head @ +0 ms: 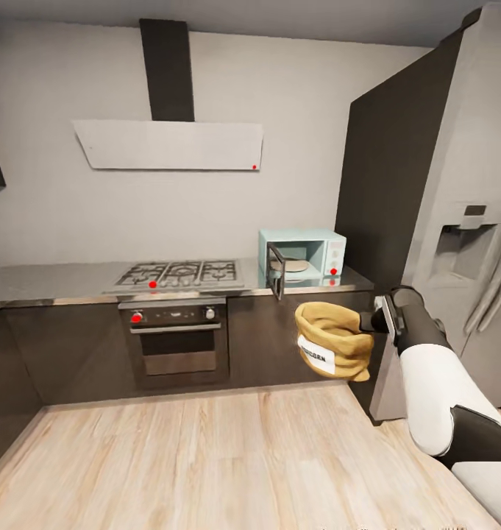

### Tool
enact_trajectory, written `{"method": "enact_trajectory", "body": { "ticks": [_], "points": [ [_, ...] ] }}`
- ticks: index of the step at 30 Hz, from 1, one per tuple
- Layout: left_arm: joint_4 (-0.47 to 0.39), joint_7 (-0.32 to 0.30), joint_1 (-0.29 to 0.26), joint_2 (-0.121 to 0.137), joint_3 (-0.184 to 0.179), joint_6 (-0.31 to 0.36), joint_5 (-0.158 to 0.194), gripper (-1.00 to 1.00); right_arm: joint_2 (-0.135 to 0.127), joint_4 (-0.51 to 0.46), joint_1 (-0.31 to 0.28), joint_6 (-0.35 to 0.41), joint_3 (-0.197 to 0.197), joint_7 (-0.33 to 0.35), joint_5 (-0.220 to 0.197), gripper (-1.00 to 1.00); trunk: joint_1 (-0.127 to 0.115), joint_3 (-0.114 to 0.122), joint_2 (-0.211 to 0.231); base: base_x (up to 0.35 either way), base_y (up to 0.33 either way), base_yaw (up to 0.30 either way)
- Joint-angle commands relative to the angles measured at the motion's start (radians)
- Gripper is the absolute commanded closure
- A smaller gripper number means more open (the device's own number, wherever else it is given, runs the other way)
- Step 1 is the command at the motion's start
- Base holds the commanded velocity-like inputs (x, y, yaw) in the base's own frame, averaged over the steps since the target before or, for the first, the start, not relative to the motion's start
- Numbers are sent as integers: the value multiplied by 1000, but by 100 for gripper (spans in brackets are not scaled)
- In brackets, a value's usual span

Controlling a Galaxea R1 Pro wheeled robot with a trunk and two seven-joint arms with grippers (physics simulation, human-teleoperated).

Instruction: In the kitchen, take the popcorn bag from the countertop, put it into the microwave, and heat it until the popcorn is cooked so the cooked popcorn ends up inside the bag.

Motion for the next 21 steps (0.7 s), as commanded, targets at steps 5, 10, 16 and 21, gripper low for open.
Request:
{"method": "enact_trajectory", "body": {
  "ticks": [5, 10, 16, 21],
  "points": [
    [-1, 1, 0, 0, 3, -4, 3, -100, 1, -1, -1, 2, -2, 13, 9, 100, 0, 2, -1, 0, 0, -262],
    [2, 0, 0, 0, 3, 2, 2, -100, 1, -1, -1, 2, -2, 16, 7, 100, 0, 3, -1, 85, -15, -78],
    [3, 1, 0, 0, 1, 13, 4, -100, 3, -1, -1, 2, -2, 17, 0, 100, 0, 3, -1, 285, -89, -3],
    [3, 1, 0, 0, 3, 12, 6, -100, 2, -1, -1, 2, -2, 17, 1, 100, 0, 3, -1, 300, -96, 0]
  ]
}}
